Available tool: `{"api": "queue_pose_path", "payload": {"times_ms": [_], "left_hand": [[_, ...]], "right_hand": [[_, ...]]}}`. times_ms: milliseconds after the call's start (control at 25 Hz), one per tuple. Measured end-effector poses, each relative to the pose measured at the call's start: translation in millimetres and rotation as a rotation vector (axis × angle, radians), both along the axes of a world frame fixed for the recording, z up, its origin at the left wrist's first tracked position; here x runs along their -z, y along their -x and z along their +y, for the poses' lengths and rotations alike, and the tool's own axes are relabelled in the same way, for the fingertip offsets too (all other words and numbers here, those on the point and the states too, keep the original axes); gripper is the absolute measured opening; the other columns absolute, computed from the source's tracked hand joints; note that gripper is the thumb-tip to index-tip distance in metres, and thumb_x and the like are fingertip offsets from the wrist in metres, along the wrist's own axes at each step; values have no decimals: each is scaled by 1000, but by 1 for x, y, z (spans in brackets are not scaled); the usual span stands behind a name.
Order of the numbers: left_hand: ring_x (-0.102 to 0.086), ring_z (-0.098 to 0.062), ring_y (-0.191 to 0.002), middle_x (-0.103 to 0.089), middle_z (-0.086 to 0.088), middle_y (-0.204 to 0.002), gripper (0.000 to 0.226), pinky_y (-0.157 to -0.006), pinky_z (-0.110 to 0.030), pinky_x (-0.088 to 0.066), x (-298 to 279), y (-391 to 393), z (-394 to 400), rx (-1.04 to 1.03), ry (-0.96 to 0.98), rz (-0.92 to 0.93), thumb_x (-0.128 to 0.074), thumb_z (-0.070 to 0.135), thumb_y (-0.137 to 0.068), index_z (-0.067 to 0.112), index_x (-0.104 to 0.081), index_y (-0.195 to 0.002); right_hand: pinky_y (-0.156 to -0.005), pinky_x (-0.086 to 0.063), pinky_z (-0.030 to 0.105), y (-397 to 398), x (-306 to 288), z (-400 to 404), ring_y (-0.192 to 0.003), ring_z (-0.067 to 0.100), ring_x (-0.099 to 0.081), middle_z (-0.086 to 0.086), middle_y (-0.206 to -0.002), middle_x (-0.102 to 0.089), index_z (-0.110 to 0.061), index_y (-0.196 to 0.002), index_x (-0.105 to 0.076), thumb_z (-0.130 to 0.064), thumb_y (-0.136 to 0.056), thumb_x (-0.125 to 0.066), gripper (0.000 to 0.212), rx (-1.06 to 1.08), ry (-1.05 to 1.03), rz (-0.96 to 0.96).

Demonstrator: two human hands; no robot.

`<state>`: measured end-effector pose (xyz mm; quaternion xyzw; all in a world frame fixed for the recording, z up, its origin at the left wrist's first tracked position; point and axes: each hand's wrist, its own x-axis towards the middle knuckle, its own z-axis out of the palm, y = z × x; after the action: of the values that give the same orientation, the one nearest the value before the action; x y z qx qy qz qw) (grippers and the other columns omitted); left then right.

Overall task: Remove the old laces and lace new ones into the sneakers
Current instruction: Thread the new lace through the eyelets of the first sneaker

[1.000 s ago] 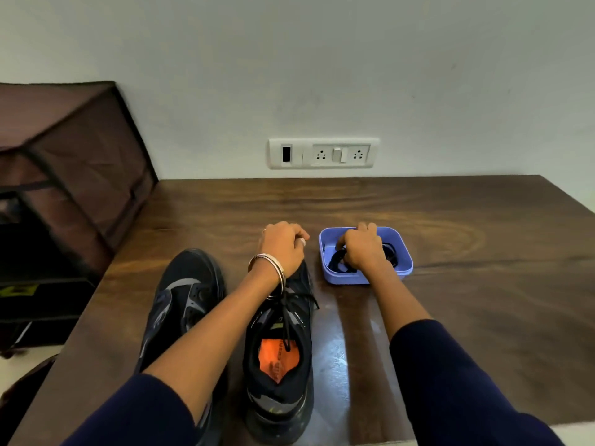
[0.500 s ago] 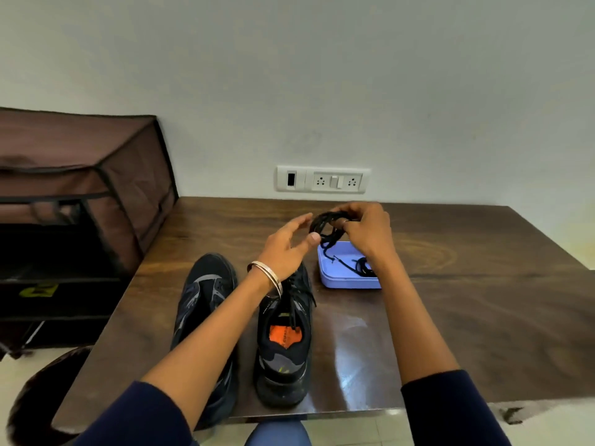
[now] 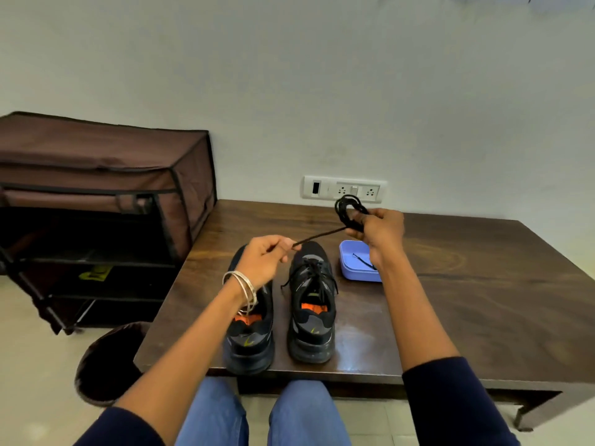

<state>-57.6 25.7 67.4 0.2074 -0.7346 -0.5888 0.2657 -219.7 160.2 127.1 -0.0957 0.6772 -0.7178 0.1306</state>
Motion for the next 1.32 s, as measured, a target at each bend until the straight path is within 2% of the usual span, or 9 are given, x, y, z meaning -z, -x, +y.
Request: {"api": "queue_pose_path", "payload": {"times_ms": [200,320,480,680,760,880,1040,1200,1320], "left_hand": [[-50,-7,-49,-68,2,-70,21,-54,-27,-52,-6,-29,-35,-258,17,-141,-58,7,-91,20,-74,-86],[-57,-9,-56,-68,-8,-74,17,-59,-20,-57,-8,-35,-46,-391,-35,-147,-60,1,-88,10,-74,-91],[-59,-13,-55,-69,-10,-74,9,-52,-21,-56,-8,-34,-52,-424,-54,-122,-64,-1,-86,5,-71,-85],[-62,-11,-53,-70,-7,-69,14,-53,-24,-54,2,-21,-47,-338,-40,-150,-73,6,-81,14,-70,-70],[-61,-10,-53,-68,-3,-66,16,-52,-23,-52,7,-15,-48,-338,-69,-154,-74,11,-81,19,-71,-68],[-59,-14,-54,-67,-6,-70,9,-55,-27,-55,15,-15,-58,-455,-220,-140,-74,19,-83,12,-72,-78],[-60,-21,-76,-68,-5,-85,16,-77,-29,-52,31,-22,-76,-584,-61,-501,-78,23,-77,10,-69,-77],[-61,-23,-105,-63,-5,-117,61,-89,-31,-50,52,-16,-75,-337,-21,-745,-84,35,-66,14,-63,-118],[-63,-23,-101,-65,-5,-116,47,-87,-34,-53,60,-12,-73,-346,120,-776,-78,34,-70,18,-68,-113]], "right_hand": [[-47,-55,28,-19,39,-25,-65,28,-66,24,-105,-59,12,-109,-56,11,-88,-58,21,69,-110,-211],[-62,-59,35,-31,56,-47,-72,31,-67,22,-105,-60,11,-106,-54,5,-89,-61,20,-102,-205,-271],[-71,-49,34,-49,52,-57,-89,27,-59,10,-98,-61,-6,-97,-59,-25,-87,-70,24,-278,-648,193],[-96,-48,28,-74,46,-70,-109,13,-61,2,-118,-67,-12,-126,-62,-15,-86,-71,41,-674,-412,492],[-81,-55,28,-75,61,-78,-89,11,-67,4,-103,-72,-10,-121,-64,-9,-89,-67,32,-690,-291,412],[-56,-46,25,-71,85,-82,-52,2,-55,0,-73,-70,-15,-88,-74,-6,-92,-62,15,-478,-258,349],[-58,-43,21,-66,96,-98,-66,8,-60,-1,-74,-70,-13,-74,-72,-7,-92,-61,22,-349,-387,235],[-67,-44,23,-75,102,-124,-82,12,-63,4,-87,-72,-8,-82,-73,-12,-89,-67,11,-348,-486,233],[-74,-48,27,-81,108,-143,-92,20,-65,10,-91,-72,-4,-80,-71,-12,-89,-66,13,-392,-625,361]]}}
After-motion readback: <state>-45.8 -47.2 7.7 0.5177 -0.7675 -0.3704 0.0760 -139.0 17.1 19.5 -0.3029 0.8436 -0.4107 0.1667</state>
